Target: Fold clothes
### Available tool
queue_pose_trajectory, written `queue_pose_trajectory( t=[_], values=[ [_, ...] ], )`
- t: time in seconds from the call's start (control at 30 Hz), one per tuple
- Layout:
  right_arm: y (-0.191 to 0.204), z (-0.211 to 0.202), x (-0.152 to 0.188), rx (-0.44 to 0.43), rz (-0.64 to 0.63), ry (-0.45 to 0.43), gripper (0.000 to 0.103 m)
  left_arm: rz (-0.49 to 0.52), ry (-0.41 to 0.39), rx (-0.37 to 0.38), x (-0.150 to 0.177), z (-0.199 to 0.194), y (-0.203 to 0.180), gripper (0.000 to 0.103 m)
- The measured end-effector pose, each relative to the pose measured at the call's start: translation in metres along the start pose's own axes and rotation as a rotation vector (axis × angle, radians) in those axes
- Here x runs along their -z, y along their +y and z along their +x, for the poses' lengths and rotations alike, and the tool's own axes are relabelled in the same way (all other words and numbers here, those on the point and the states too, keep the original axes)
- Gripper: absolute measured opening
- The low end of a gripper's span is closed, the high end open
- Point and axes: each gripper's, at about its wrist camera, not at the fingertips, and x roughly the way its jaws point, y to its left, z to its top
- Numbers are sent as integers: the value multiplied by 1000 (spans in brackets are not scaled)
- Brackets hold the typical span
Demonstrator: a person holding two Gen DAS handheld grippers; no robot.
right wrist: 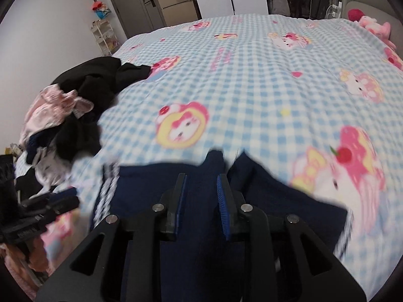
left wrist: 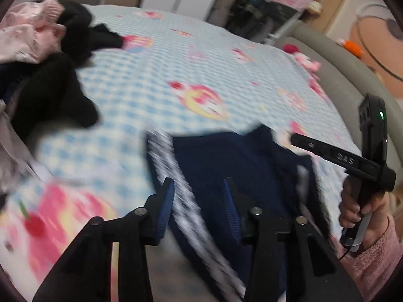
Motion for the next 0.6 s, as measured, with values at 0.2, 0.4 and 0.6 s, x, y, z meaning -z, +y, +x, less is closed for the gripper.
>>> queue_pose_trajectory(
  t=[0.2,0.4,0.6],
  values=[
    [2,-38,66,12,-9,60,24,125,141,-40,44,23,-49,39],
    [-28,-58,120,118,9,92,24,101,177,-216,63,22,-34,35],
    [-77,-77,129,134,112,90,24,78,149,-170,50,12,-42,34]
  ],
)
